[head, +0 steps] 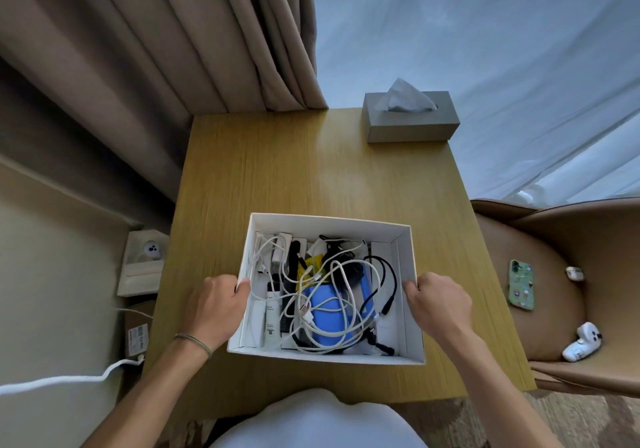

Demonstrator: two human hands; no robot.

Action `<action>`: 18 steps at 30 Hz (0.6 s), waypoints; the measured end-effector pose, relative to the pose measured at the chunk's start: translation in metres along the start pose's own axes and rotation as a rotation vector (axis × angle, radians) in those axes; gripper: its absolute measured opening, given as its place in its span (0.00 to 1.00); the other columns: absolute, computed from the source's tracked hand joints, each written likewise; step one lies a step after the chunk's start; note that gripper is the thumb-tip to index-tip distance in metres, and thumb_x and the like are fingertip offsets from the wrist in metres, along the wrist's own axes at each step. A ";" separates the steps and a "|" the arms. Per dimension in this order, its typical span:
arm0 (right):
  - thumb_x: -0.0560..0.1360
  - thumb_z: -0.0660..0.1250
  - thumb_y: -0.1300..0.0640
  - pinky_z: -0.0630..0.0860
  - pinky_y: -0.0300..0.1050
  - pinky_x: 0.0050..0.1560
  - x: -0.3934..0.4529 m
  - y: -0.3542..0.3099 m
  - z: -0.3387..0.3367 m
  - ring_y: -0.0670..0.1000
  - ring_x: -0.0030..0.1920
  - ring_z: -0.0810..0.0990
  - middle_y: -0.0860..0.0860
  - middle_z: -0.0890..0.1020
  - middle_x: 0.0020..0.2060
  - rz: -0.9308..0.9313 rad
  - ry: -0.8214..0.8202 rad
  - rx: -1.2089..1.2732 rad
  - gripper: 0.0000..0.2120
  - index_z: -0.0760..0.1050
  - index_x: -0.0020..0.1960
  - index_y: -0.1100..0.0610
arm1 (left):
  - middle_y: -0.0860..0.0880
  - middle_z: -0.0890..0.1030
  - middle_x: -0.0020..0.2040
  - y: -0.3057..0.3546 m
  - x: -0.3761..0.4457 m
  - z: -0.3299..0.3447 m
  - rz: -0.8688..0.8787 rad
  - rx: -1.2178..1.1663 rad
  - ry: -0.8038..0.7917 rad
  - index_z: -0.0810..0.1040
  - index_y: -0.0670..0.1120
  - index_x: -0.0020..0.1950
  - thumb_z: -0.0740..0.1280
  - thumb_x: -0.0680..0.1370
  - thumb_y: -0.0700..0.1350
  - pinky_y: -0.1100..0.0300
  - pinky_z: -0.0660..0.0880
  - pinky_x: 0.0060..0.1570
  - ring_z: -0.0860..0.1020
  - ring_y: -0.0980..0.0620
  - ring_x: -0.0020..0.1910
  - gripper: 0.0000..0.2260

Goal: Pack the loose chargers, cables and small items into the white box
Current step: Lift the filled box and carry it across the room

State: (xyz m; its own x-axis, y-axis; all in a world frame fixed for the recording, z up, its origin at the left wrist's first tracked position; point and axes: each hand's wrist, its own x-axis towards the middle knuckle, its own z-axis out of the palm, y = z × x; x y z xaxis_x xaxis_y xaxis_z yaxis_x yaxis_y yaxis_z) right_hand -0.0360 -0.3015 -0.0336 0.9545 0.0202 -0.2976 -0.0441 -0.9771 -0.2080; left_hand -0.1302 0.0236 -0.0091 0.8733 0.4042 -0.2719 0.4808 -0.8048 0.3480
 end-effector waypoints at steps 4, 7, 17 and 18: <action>0.82 0.60 0.47 0.57 0.39 0.24 -0.012 -0.005 -0.017 0.47 0.22 0.59 0.46 0.64 0.22 0.061 0.023 0.034 0.26 0.61 0.27 0.53 | 0.54 0.58 0.22 0.000 0.010 -0.015 0.045 0.033 0.014 0.60 0.49 0.26 0.63 0.81 0.51 0.62 0.54 0.24 0.56 0.56 0.21 0.24; 0.82 0.61 0.46 0.55 0.40 0.24 -0.027 -0.010 -0.025 0.47 0.23 0.58 0.46 0.63 0.22 0.136 0.063 0.067 0.26 0.60 0.28 0.53 | 0.54 0.56 0.21 0.000 0.023 -0.023 0.117 -0.014 0.020 0.58 0.50 0.26 0.64 0.80 0.50 0.63 0.52 0.23 0.54 0.56 0.19 0.25; 0.81 0.60 0.46 0.61 0.46 0.29 -0.123 -0.017 -0.040 0.50 0.29 0.69 0.49 0.72 0.28 0.449 0.212 0.110 0.22 0.65 0.31 0.55 | 0.51 0.62 0.20 0.020 0.035 -0.053 0.446 0.059 -0.033 0.60 0.46 0.26 0.62 0.79 0.52 0.61 0.56 0.25 0.60 0.53 0.20 0.24; 0.80 0.60 0.46 0.63 0.46 0.30 -0.135 -0.017 -0.041 0.52 0.31 0.71 0.49 0.73 0.30 0.484 0.224 0.114 0.21 0.66 0.31 0.55 | 0.51 0.63 0.21 0.022 0.032 -0.053 0.473 0.070 -0.040 0.61 0.46 0.26 0.61 0.79 0.53 0.60 0.57 0.25 0.61 0.53 0.20 0.24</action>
State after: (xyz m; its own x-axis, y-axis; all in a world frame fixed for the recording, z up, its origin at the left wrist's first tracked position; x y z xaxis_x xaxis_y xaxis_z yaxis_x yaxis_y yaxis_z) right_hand -0.1520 -0.2963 0.0489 0.8559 -0.4843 -0.1814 -0.5143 -0.8340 -0.1999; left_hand -0.0871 0.0417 0.0376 0.9907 -0.0299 -0.1331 0.0233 -0.9242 0.3811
